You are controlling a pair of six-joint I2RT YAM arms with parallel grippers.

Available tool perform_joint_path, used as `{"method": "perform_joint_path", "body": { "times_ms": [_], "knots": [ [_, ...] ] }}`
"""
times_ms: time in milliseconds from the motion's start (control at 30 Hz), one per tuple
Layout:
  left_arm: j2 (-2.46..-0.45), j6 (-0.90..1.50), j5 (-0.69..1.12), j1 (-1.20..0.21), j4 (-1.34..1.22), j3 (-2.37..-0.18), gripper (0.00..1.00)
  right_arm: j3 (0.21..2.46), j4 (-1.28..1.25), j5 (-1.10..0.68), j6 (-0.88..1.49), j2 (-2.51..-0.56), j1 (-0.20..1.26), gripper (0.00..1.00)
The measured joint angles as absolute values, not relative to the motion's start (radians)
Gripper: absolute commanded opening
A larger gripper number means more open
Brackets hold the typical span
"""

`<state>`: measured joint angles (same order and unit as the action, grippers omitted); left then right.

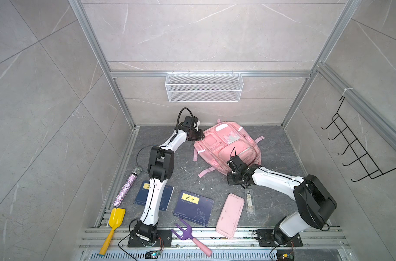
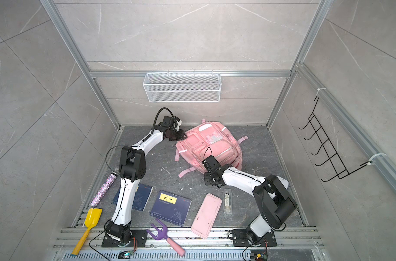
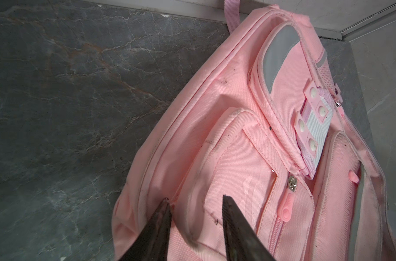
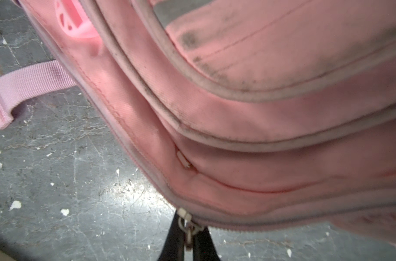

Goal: Pack books, pencil case, and school supplies into a backpack
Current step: Unzip the student bag at the center of the table.

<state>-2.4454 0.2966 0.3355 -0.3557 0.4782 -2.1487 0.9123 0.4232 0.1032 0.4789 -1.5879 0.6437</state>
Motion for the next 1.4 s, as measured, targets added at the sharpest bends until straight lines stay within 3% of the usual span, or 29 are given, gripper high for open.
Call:
{"method": "perform_joint_path", "body": {
  "times_ms": [67,167,367,767,1400],
  "knots": [
    [-2.449,0.288,0.339,-0.360,0.490,-2.158,0.26,0.913,0.423,0.102,0.479,-1.588,0.644,0.00],
    [-2.461,0.278,0.347,-0.357,0.494,-2.166,0.00,0.913,0.423,0.097,0.479,-1.588,0.644,0.00],
    [-2.455,0.310,0.350,-0.346,0.439,-2.112,0.00,0.920,0.435,0.083,0.478,-1.590,0.653,0.00],
    [-2.238,0.557,0.375,-0.263,0.114,-1.652,0.00,1.028,0.474,0.054,0.481,-1.710,0.808,0.00],
    [-2.147,0.682,0.297,-0.239,-0.103,-1.455,0.00,1.502,0.568,-0.060,0.532,-2.082,0.880,0.00]
  ]
}}
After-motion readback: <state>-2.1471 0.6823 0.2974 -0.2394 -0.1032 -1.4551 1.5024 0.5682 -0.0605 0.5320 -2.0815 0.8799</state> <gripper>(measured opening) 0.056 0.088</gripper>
